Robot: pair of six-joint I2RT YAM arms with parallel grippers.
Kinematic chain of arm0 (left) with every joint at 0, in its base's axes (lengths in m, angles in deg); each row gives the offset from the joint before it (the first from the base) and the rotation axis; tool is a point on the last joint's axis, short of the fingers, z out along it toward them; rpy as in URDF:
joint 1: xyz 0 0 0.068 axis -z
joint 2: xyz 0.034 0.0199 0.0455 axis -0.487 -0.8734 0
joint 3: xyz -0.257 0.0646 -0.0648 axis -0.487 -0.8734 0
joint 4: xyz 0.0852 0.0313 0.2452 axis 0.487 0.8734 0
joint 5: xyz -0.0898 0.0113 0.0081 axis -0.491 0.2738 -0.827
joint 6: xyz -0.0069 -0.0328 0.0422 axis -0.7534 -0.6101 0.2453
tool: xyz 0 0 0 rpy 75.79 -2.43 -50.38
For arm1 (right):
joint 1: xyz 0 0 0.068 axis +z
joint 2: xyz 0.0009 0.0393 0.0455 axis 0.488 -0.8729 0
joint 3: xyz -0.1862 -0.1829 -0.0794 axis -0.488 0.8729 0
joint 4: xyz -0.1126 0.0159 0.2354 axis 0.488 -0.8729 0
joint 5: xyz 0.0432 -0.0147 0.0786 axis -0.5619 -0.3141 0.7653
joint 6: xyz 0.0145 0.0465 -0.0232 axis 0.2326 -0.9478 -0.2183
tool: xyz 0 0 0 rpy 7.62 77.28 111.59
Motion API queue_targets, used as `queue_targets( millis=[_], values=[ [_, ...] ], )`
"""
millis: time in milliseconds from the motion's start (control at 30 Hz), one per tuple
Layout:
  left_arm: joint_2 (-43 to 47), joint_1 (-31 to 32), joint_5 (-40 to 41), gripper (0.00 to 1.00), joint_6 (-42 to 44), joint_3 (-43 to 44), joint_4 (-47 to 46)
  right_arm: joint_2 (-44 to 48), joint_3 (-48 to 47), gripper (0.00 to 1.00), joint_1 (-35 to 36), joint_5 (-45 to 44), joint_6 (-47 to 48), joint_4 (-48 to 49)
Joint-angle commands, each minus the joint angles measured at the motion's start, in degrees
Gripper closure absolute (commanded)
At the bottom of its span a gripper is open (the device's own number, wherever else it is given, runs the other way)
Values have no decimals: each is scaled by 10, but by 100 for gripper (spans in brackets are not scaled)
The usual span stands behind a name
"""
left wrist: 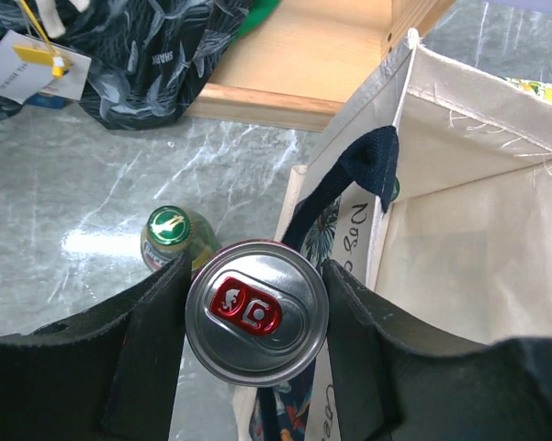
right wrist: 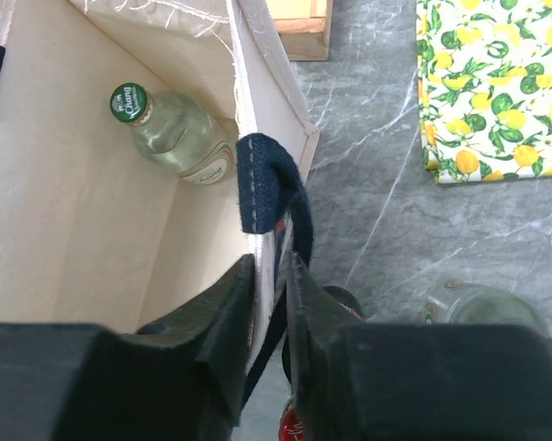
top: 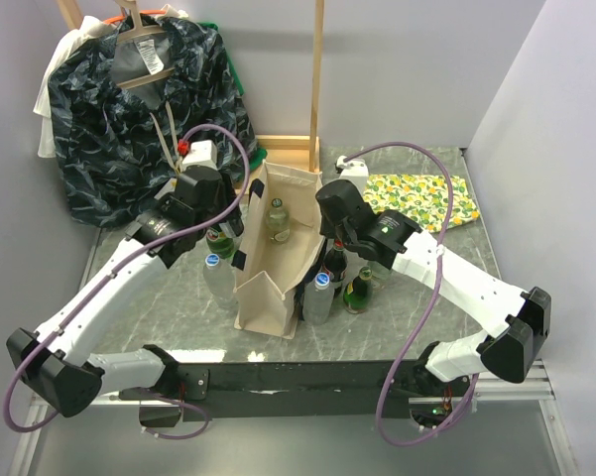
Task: Place the beverage into the canvas bag
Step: Pick up the drink from the center of the board, then place the drink in the canvas bag.
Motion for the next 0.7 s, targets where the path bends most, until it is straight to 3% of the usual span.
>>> queue_targets(
  millis=[0, 133, 500, 667],
  values=[
    [32, 2, 11, 99, 20, 49, -21, 10, -7, 76, -2, -15, -1, 8],
    [38, 2, 6, 99, 28, 65, -16, 15, -4, 85, -1, -17, -3, 11],
    [69, 2, 8, 99, 50, 111, -10, 22, 5, 90, -1, -19, -7, 11],
    [76, 2, 12, 99, 64, 127, -10, 20, 13, 98, -1, -21, -12, 10]
  ],
)
